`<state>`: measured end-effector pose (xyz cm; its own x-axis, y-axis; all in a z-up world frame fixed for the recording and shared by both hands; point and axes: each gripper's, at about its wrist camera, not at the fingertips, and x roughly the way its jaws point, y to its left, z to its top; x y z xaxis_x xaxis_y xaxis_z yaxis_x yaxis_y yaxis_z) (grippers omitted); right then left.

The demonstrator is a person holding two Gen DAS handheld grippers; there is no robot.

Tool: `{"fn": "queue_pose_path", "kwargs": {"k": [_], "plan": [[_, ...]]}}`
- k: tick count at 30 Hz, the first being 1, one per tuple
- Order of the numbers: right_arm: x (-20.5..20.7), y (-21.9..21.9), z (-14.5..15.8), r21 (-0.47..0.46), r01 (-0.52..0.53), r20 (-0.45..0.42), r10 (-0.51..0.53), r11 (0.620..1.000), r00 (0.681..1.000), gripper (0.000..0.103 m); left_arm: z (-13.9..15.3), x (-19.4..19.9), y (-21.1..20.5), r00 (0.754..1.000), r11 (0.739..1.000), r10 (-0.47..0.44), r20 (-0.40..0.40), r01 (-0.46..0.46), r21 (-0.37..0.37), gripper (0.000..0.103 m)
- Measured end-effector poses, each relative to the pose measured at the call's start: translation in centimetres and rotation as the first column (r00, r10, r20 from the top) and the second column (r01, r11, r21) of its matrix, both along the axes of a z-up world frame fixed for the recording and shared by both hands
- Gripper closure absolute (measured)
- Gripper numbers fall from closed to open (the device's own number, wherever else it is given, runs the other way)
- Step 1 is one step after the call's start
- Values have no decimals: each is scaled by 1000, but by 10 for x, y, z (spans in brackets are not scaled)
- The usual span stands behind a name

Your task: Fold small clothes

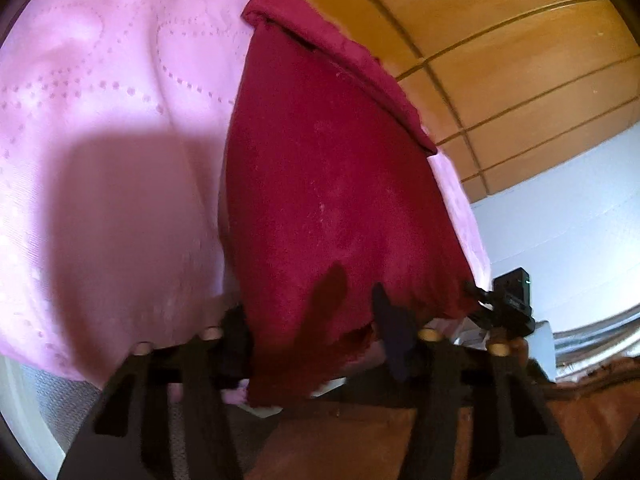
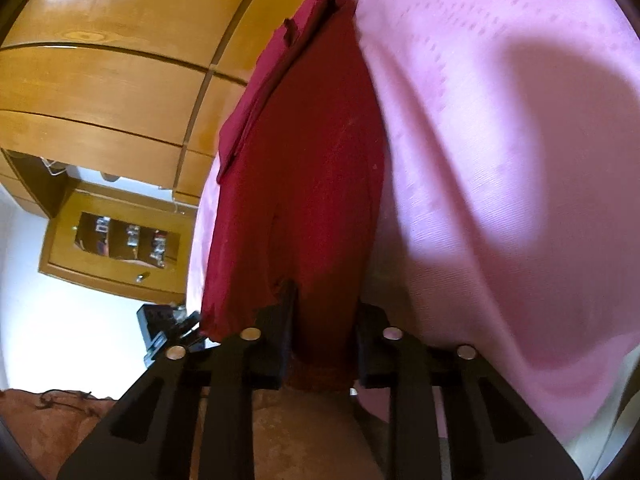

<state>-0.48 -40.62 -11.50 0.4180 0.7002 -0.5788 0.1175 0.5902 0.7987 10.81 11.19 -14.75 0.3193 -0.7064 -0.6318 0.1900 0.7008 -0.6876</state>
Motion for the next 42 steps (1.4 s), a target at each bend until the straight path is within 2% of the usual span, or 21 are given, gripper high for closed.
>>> {"fn": "queue_pose_path", "kwargs": {"k": [1,2,3,4,6,11,15,18,22,23,24,27,29,32,37,39,42], "plan": [[1,4,0,-3,-6,4,6,1000,1000,84,1,-1,-3,1000,1000,-3,11,3,25,71],[3,6,2,-12,-8,9,8,1000,1000,84,4,-2,-5,1000,999,-11,22,10,46,80],[4,6,5,-28,-6,21,6,1000,1000,85,6,-2,-7,999,998,-16,30,14,65,92],[4,5,7,-31,-2,33,3,1000,999,88,9,-2,-5,999,997,-7,36,4,72,94],[3,2,15,-18,13,79,-11,1000,997,90,18,-2,-2,999,999,2,52,-4,36,95],[-1,-1,39,8,-29,201,27,1000,979,92,58,-13,1,983,1000,-16,183,17,0,96],[-11,5,61,21,-103,324,91,994,942,92,71,-23,9,976,998,11,218,4,-68,96],[-17,6,70,42,-119,367,95,992,925,92,80,-31,17,971,992,42,237,-12,-128,96],[-25,-3,75,103,-116,406,65,988,911,92,102,-46,31,950,969,69,304,9,-248,96],[-29,-6,78,128,-123,430,57,984,901,92,108,-50,32,944,965,66,324,23,-263,96],[-34,-8,85,152,-149,420,73,977,905,92,113,-52,32,939,962,62,338,34,-270,96],[-46,-12,104,191,-188,487,73,964,870,92,130,-64,34,924,948,42,381,83,-306,96],[-54,-12,117,208,-226,527,86,952,846,92,139,-71,41,919,929,36,393,114,-351,95],[-54,-12,124,214,-246,555,90,945,827,92,141,-74,55,914,926,67,399,92,-367,94],[-19,-13,104,259,-195,498,43,946,866,92,122,-41,55,946,939,112,303,-1,-343,92],[5,-12,93,270,-159,453,21,950,891,92,116,-25,50,950,944,118,288,-18,-329,92],[37,-14,88,286,-124,423,-9,950,906,92,110,8,44,955,948,137,262,-50,-313,92]]}}
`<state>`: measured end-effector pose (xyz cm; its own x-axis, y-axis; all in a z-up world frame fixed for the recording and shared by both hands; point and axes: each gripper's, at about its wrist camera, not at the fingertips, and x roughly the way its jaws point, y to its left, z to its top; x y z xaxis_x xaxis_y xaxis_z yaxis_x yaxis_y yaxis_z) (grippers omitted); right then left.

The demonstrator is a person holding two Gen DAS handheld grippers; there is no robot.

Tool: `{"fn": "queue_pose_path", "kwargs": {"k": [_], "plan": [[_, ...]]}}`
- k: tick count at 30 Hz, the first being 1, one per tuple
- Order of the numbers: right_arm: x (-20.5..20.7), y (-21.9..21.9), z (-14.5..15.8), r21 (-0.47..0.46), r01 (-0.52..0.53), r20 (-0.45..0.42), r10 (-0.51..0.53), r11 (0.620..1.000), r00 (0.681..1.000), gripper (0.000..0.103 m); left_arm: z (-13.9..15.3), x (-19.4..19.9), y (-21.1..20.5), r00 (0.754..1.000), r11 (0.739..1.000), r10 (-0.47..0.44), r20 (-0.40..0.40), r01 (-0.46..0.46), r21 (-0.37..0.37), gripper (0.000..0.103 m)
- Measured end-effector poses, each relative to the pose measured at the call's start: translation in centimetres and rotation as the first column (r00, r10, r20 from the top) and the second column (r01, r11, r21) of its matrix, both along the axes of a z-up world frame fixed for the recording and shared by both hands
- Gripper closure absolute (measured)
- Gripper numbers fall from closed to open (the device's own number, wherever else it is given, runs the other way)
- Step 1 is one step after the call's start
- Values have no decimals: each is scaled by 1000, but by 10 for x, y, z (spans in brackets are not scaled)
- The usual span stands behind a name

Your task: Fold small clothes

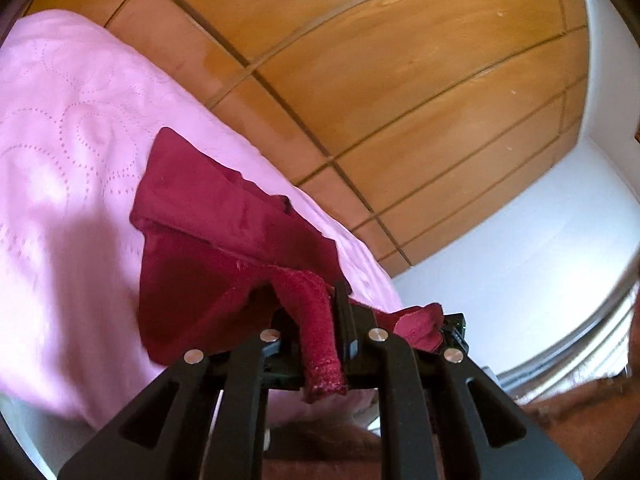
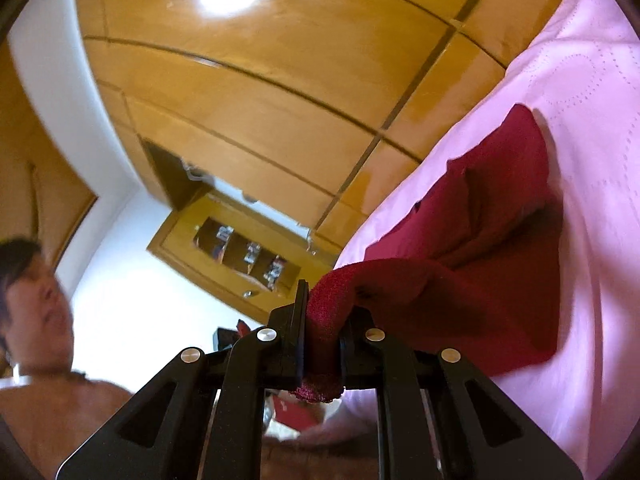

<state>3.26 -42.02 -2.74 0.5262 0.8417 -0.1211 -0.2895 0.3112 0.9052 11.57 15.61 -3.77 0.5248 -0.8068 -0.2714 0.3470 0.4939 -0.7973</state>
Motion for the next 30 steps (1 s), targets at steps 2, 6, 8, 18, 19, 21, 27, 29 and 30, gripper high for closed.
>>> {"fn": "queue_pose_path", "kwargs": {"k": [2,6,8,18,19,21,27,29,30], "plan": [[23,-1,-2,-9,15,-24,-16,1000,1000,92,-3,23,-7,1000,998,29,-9,-29,59,92],[61,-4,-12,-36,31,-86,-34,999,996,92,-10,57,-12,999,992,40,-12,-38,119,92],[78,-3,-19,-55,40,-116,-46,998,992,92,-14,74,-15,999,990,47,-22,-44,132,92],[152,1,-44,-114,99,-234,-124,989,964,92,-33,145,-32,991,972,120,-65,-104,210,92],[156,1,-49,-115,108,-248,-134,987,960,92,-38,152,-34,989,971,126,-78,-107,212,92],[164,0,-60,-108,122,-276,-148,987,950,92,-46,161,-36,984,969,143,-104,-118,217,92],[171,-5,-89,-110,174,-337,-202,978,919,92,-62,180,-47,976,957,170,-139,-129,261,92],[172,-6,-93,-108,201,-335,-226,974,915,82,-64,185,-50,974,950,178,-138,-133,284,73],[172,-6,-92,-106,212,-328,-235,971,915,67,-64,187,-50,973,947,184,-138,-138,291,51]]}}
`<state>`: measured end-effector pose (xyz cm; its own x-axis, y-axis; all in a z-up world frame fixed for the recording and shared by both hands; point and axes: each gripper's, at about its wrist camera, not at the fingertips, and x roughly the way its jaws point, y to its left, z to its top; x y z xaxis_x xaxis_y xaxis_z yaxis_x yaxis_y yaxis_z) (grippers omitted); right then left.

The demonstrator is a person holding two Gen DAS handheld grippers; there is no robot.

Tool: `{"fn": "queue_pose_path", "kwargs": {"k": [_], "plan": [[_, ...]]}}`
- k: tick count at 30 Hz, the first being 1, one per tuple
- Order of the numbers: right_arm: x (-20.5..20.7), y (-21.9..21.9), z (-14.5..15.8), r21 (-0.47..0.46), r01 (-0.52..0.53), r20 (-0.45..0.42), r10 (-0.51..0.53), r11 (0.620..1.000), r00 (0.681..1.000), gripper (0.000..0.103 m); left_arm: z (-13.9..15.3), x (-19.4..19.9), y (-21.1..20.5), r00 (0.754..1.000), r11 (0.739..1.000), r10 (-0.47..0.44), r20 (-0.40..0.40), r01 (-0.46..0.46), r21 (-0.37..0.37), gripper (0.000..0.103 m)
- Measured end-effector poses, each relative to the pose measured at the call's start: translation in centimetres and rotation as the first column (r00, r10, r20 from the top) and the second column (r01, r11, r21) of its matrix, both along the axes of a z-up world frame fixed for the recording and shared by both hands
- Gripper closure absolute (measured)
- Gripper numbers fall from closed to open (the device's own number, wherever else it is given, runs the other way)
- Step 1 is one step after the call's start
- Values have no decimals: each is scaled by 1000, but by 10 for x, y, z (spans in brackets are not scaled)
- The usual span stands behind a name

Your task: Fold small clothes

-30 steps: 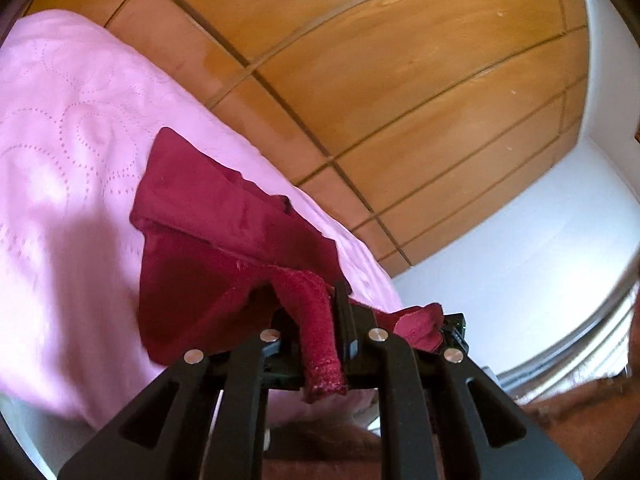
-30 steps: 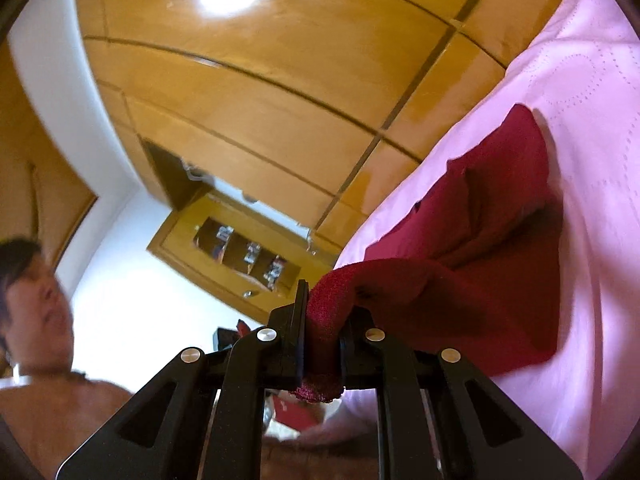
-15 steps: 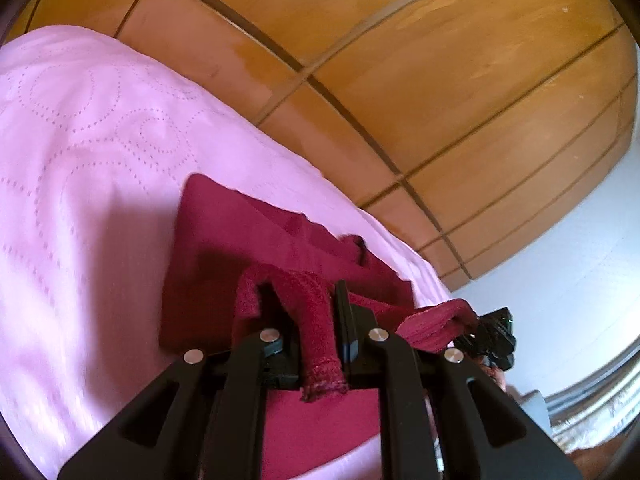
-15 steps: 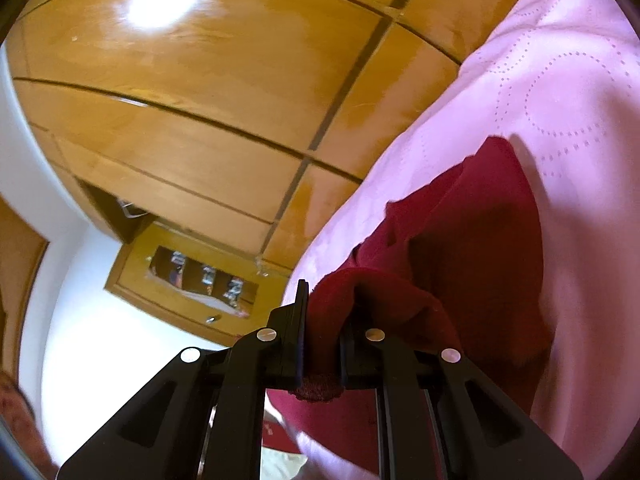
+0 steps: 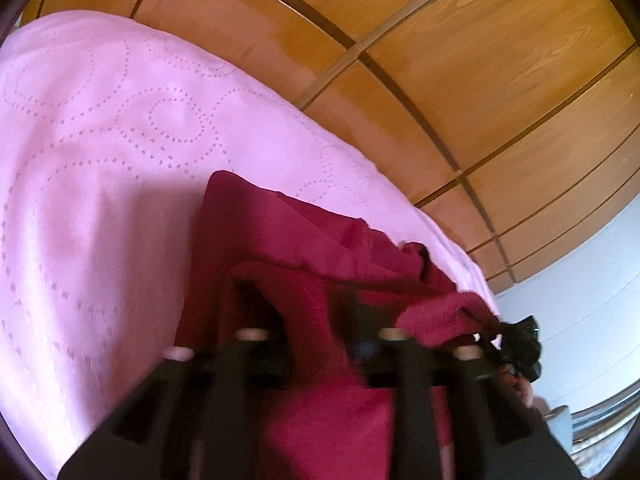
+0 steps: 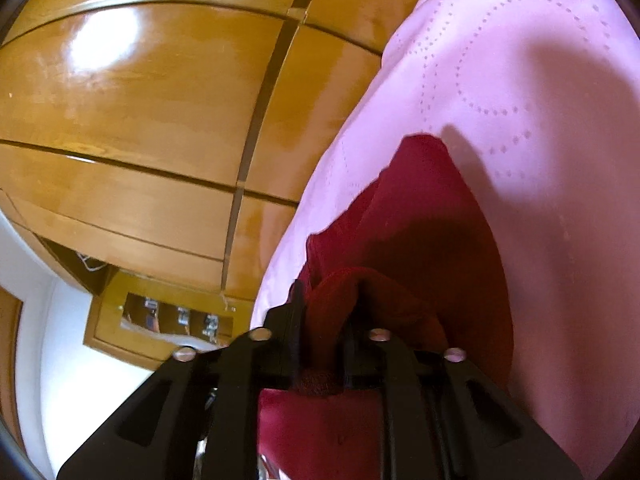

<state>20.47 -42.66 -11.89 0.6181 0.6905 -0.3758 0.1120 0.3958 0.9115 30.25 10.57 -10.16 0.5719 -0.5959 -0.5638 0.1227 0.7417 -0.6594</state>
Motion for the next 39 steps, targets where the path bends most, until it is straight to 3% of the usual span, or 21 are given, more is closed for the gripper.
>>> {"fn": "queue_pose_path", "kwargs": {"k": [1,3,8,11,15,18,20,22,23,24,25,28,31,34,36,39], "plan": [[0,0,3,7,13,19,-13,1000,1000,50,2,1,0,1000,1000,15,8,-15,-3,38],[-1,-2,10,13,43,59,-44,999,997,39,6,0,2,998,999,47,32,-47,-24,32],[-5,-14,31,-123,127,104,-114,984,988,37,11,0,11,989,990,141,45,-142,17,24],[-6,-12,41,-222,120,111,-97,968,989,37,7,1,12,986,985,162,42,-164,61,21],[8,1,44,-364,61,52,-45,930,998,38,2,11,7,983,979,183,11,-184,89,21],[24,13,41,-437,18,16,-12,899,1000,41,2,25,-2,976,964,215,-20,-209,162,21],[33,20,34,-477,-4,-18,-6,879,1000,49,1,33,-7,975,960,221,-34,-212,183,21],[40,27,29,-509,-18,-34,0,860,999,76,-3,41,-12,971,947,238,-30,-225,230,25],[42,33,27,-543,-35,-41,15,839,999,83,-5,43,-14,970,942,240,-28,-225,248,29],[42,38,26,-575,-49,-45,28,817,999,93,-12,47,-18,973,940,228,-38,-210,270,46],[43,43,26,-605,-57,-48,35,794,998,94,-15,48,-21,974,937,222,-49,-199,289,59],[39,48,38,-674,13,7,-12,739,1000,96,-10,42,-26,972,915,235,23,-229,331,74],[38,40,43,-698,100,45,-96,709,994,97,-8,39,-31,959,878,275,71,-281,388,76],[41,37,26,-711,101,14,-130,696,991,97,-12,41,-35,950,848,293,107,-310,429,76],[40,42,16,-756,103,32,-121,646,992,97,-15,44,-38,951,844,290,110,-308,439,74],[42,45,9,-780,105,35,-126,616,991,97,-23,52,-35,953,853,292,79,-297,430,66]]}}
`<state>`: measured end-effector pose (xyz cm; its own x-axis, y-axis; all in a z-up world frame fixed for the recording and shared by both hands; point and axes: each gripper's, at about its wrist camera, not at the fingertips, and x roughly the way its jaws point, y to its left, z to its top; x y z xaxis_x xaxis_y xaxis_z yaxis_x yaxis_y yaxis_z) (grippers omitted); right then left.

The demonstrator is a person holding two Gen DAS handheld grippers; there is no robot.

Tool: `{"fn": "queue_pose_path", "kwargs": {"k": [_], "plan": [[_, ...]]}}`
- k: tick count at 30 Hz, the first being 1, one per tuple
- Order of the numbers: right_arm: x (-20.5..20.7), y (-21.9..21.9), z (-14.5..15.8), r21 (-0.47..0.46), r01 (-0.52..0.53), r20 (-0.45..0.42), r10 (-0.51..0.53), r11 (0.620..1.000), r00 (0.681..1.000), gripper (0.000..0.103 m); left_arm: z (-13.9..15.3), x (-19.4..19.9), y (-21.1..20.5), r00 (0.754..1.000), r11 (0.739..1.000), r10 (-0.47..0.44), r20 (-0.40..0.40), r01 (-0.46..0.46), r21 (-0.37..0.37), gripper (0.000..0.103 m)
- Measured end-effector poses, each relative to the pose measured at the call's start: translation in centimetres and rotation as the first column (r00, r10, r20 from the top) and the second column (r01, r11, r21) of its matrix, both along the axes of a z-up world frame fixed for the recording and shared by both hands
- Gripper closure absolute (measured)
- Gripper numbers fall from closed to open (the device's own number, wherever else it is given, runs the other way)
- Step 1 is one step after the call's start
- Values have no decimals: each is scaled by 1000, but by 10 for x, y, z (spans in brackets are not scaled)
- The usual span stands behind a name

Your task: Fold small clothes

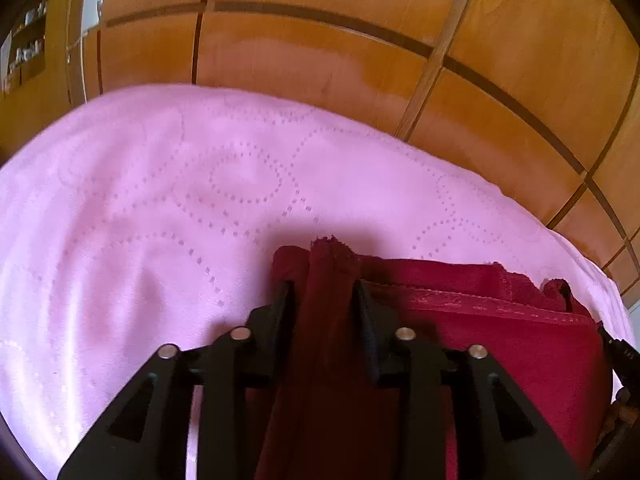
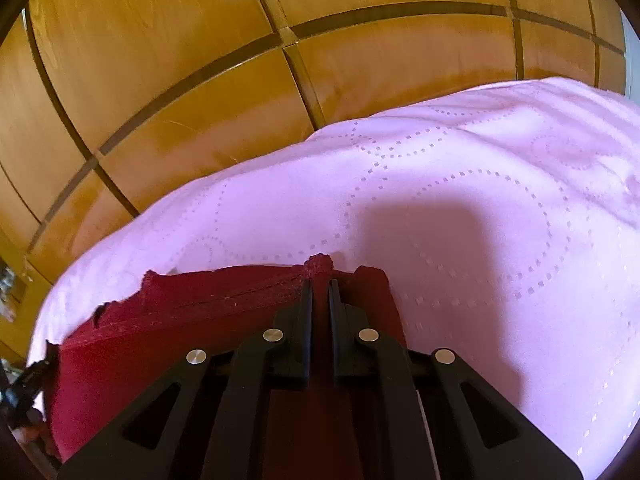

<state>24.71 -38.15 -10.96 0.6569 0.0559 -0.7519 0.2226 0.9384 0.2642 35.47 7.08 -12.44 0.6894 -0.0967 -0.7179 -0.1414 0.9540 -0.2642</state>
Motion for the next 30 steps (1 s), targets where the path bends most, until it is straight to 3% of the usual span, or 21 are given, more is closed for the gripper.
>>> {"fn": "queue_pose_path", "kwargs": {"k": [2,5,8,13,16,20,23,27,29,30], "plan": [[4,3,-3,-9,-4,-14,3,1000,1000,97,-4,3,5,1000,1000,9,-23,-9,-19,53],[3,1,-4,3,-1,-7,1,1000,1000,97,-6,4,7,1000,999,10,-27,-11,-48,51],[0,0,-3,18,2,4,-2,1000,1000,97,-1,-3,4,1000,999,22,-17,-22,-25,42],[-3,1,-4,27,5,14,-5,1000,1000,97,28,-38,-7,995,1000,16,97,-16,-8,35],[-5,0,-4,35,6,18,-7,999,1000,97,44,-66,-22,984,999,-19,174,27,-39,34],[-7,-1,-3,41,8,24,-9,999,1000,96,49,-86,-53,974,993,-82,209,97,-61,29],[-8,-2,-3,52,8,30,-9,999,1000,94,45,-86,-76,970,988,-150,192,156,-14,22],[-11,-4,-1,62,11,35,-13,998,999,94,20,-69,-92,983,984,-158,95,149,95,13],[-12,-4,-1,67,11,38,-14,998,999,94,-1,-63,-88,984,982,-173,30,170,86,11],[-13,-4,-2,69,12,39,-15,998,999,94,-3,-62,-89,983,981,-179,34,176,82,9]]}}
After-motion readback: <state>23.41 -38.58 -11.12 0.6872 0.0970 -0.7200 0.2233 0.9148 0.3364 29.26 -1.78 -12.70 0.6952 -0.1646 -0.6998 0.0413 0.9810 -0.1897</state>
